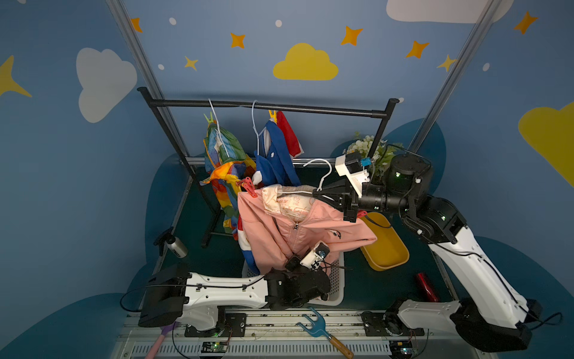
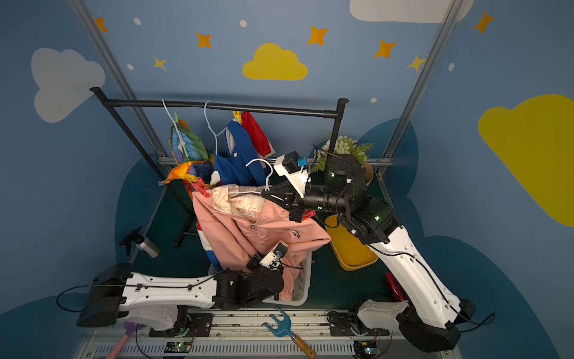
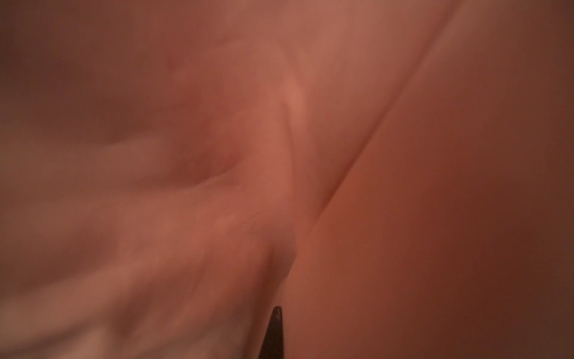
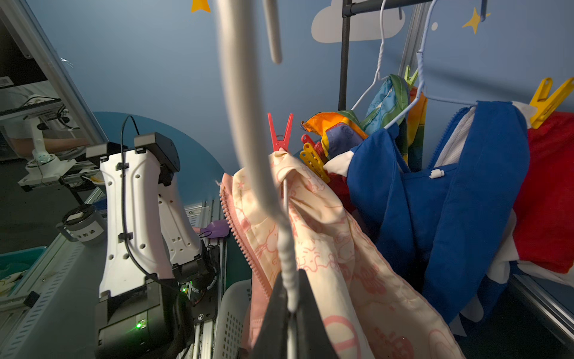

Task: Remove the clothespins securing jackets to the hanger
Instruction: Adjust the jacket in the basket.

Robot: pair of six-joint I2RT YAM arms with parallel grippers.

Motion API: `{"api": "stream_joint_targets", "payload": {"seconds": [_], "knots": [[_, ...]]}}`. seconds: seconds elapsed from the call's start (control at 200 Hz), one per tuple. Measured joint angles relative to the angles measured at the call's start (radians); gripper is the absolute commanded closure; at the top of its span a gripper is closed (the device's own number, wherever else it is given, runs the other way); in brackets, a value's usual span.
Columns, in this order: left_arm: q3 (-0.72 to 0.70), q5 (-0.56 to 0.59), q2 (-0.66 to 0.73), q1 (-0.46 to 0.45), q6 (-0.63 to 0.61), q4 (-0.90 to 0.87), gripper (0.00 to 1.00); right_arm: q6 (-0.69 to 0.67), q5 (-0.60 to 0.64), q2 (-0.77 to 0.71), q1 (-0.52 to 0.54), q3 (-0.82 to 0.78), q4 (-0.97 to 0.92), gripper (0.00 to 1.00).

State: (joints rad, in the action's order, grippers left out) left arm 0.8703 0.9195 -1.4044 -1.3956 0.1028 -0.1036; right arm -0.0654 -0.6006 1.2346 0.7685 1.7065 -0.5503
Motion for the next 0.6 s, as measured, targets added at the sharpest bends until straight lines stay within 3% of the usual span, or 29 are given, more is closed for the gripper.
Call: {"api": "stream_joint_targets", "payload": {"seconds": [0.235, 0.486, 0.541, 0.601], "knots": [[0.002, -0.034, -0.047, 0.074, -0.109, 0.113, 0.96, 0.006, -0.028, -0.016, -0.001, -0.018, 0.004, 1.0], [0.0, -0.029, -0.173, 0.027, -0.139, 0.115, 0.93, 0.049, -0.05, -0.06, 0.013, -0.19, 0.065, 1.0], [0.001, -0.032, -0.179, -0.013, -0.121, 0.097, 0.81, 0.06, -0.055, -0.071, 0.015, -0.224, 0.071, 1.0], [0.003, -0.036, -0.179, -0.053, -0.095, 0.067, 0.37, 0.064, -0.057, -0.086, 0.017, -0.26, 0.071, 1.0]]}}
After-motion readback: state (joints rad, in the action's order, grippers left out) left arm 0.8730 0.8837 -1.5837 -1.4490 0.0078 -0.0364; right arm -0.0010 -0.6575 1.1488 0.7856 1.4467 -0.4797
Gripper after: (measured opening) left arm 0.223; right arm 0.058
